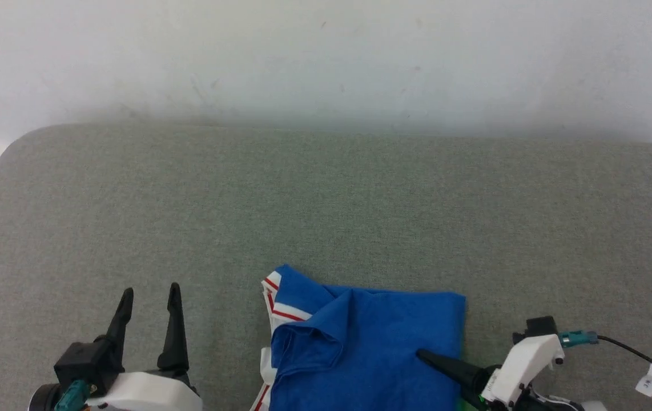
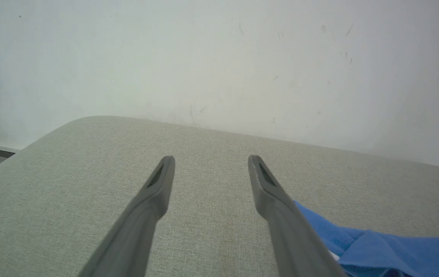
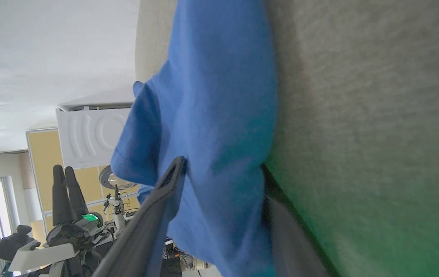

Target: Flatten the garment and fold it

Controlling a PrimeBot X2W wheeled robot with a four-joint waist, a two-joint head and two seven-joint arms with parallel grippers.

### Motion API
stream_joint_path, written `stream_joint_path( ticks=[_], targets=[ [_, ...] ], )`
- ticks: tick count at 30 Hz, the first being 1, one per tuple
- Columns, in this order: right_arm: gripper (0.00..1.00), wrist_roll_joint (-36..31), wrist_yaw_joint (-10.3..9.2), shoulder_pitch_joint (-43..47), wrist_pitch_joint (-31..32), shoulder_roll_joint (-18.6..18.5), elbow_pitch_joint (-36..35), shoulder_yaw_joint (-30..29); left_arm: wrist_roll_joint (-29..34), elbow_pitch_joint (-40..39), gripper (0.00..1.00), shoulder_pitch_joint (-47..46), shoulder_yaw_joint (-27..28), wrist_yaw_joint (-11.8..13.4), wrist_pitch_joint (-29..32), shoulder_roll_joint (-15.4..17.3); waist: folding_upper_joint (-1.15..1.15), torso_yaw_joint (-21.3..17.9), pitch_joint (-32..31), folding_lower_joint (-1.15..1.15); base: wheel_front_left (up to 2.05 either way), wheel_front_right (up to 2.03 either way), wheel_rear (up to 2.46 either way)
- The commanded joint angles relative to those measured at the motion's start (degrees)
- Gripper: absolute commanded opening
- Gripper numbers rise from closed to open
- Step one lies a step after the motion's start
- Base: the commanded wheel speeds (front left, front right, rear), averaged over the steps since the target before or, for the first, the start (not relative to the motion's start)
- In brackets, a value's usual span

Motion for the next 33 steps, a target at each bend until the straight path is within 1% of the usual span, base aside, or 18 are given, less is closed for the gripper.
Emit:
stream_joint_path(
  ticks=[1, 4, 7, 12, 15, 18, 22, 25, 27, 29, 33],
  targets=[
    [0.00, 0.7, 0.02, -1.4, -0.7, 0.2, 1.6, 2.0, 0.3, 0.4, 1.00, -0.9, -0.1, -0.3, -0.3, -0.3, 0.00, 0.6, -0.1, 0.00, 0.00, 0.00, 0.00],
    [0.00, -1.1, 0.02, -2.6, -1.7, 0.0, 2.4, 4.3, 0.2, 0.7, 1.00, -0.8, 0.0, -0.2, -0.3, -0.4, 0.00, 0.6, -0.6, 0.00, 0.00, 0.00, 0.00],
    [0.00, -3.1, 0.02, -3.3, -2.9, -1.1, 1.3, 6.0, 0.2, 0.7, 1.00, -0.5, 0.0, -0.1, -0.4, -0.5, 0.00, 0.3, -1.1, 0.00, 0.00, 0.00, 0.00],
    [0.00, -14.6, 0.02, -4.6, -7.8, -7.7, -4.5, 13.4, 0.5, 0.2, 1.00, 0.2, 0.1, 0.2, -0.5, -0.4, 0.00, -1.7, -1.7, 0.00, 0.00, 0.00, 0.00],
    [0.00, -23.0, 0.02, -5.6, -9.5, -12.5, -7.7, 17.3, 0.6, -0.4, 1.00, 0.7, 0.3, 0.4, -0.5, -0.3, 0.00, -4.0, -1.8, 0.00, 0.00, 0.00, 0.00],
    [0.00, -31.4, 0.02, -6.8, -9.7, -16.8, -10.9, 19.4, 0.8, -1.2, 1.00, 0.8, 0.2, 0.3, -0.6, -0.3, 0.00, -7.1, -1.3, 0.00, 0.00, 0.00, 0.00],
    [0.00, -39.0, 0.02, -8.1, -6.0, -21.8, -16.1, 21.1, 1.1, -2.6, 1.00, 0.4, 0.7, 0.5, -0.6, -0.4, 0.00, -13.4, 1.0, 0.00, 0.00, 0.00, 0.00],
    [0.00, -41.6, 0.02, -9.4, -2.9, -25.0, -19.6, 21.5, 1.7, -3.8, 1.00, -0.5, 1.0, 0.4, -0.7, -0.1, 0.00, -18.6, 4.1, 0.00, 0.00, 0.00, 0.00],
    [0.00, -42.1, 0.02, -10.4, -1.9, -26.5, -20.9, 21.4, 2.2, -4.4, 1.00, -1.7, 0.7, 0.0, -0.6, 0.3, 0.00, -21.7, 6.7, 0.00, 0.00, 0.00, 0.00],
    [0.00, -42.3, 0.02, -11.5, -1.5, -27.8, -20.8, 21.0, 2.8, -4.8, 1.00, -3.3, 0.4, -0.6, -0.3, 0.9, 0.00, -24.5, 9.4, 0.00, 0.00, 0.00, 0.00],
    [0.00, -43.4, 0.02, -14.7, -4.5, -29.8, -17.7, 19.9, 4.2, -5.9, 1.00, -7.1, -0.1, -1.4, 1.1, 2.4, 0.00, -28.5, 14.6, 0.00, 0.00, 0.00, 0.00]
  ],
)
